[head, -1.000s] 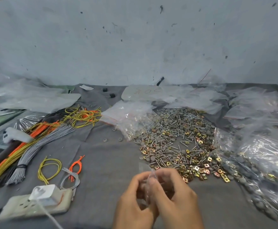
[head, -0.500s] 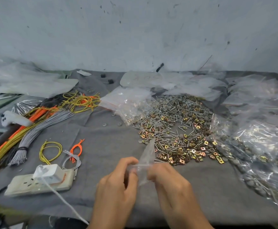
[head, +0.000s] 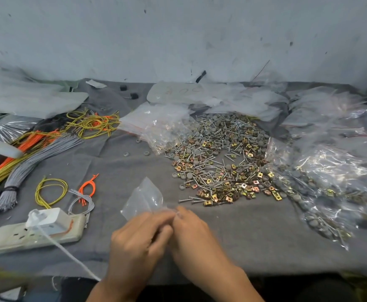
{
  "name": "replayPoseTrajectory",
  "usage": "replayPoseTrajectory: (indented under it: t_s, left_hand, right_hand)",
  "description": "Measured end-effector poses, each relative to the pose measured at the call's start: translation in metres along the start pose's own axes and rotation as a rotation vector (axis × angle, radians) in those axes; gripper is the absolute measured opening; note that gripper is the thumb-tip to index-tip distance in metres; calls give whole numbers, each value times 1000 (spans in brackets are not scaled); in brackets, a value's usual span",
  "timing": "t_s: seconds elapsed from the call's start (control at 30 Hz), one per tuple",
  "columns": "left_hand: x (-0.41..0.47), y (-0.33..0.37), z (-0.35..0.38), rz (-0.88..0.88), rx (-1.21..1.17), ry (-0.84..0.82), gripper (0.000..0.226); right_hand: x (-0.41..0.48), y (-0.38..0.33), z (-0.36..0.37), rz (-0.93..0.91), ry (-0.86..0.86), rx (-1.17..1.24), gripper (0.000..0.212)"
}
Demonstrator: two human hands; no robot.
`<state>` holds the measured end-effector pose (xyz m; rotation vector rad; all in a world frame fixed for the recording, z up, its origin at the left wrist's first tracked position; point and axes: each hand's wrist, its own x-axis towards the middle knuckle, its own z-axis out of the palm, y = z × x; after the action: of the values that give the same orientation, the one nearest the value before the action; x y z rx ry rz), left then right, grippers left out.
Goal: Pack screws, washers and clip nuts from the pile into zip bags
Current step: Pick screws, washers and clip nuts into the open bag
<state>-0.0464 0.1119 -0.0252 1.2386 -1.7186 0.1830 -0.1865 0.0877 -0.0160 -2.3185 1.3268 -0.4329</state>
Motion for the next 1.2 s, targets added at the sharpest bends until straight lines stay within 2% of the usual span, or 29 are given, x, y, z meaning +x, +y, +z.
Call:
replayPoseTrajectory:
  t_s: [0.1,0.3,0.47,0.57,0.67,0.8,1.0,1.2]
  left_hand:
    - [4,-17,3,-24,-15,10,18]
    - [19,-40,24,-66,93,59,26]
    - [27,-64,37,-78,228,87,27]
    - [26,-70,48,-94,288,-9,30]
    - [21,-61,60,-217,230,-159,36]
    - [15,-56,69,-308,158,-239,31]
    - [12,-56,71,-311,125,-244,33]
    - [11,-58,71,-340,106,-222,31]
  right_hand:
    - [3,3,10,-94,97,168,22]
    - [-6,24,10,-66,214,372,44]
    - [-15,74,-10,77,315,285,34]
    - [-11,99,-26,166,365,193,23]
    - [7,116,-43,212,352,93,15]
    - [49,128,-65,247,273,-30,12]
    - [99,133,-73,286,35,-139,15]
    - [108,142,-70,252,-12,-161,14]
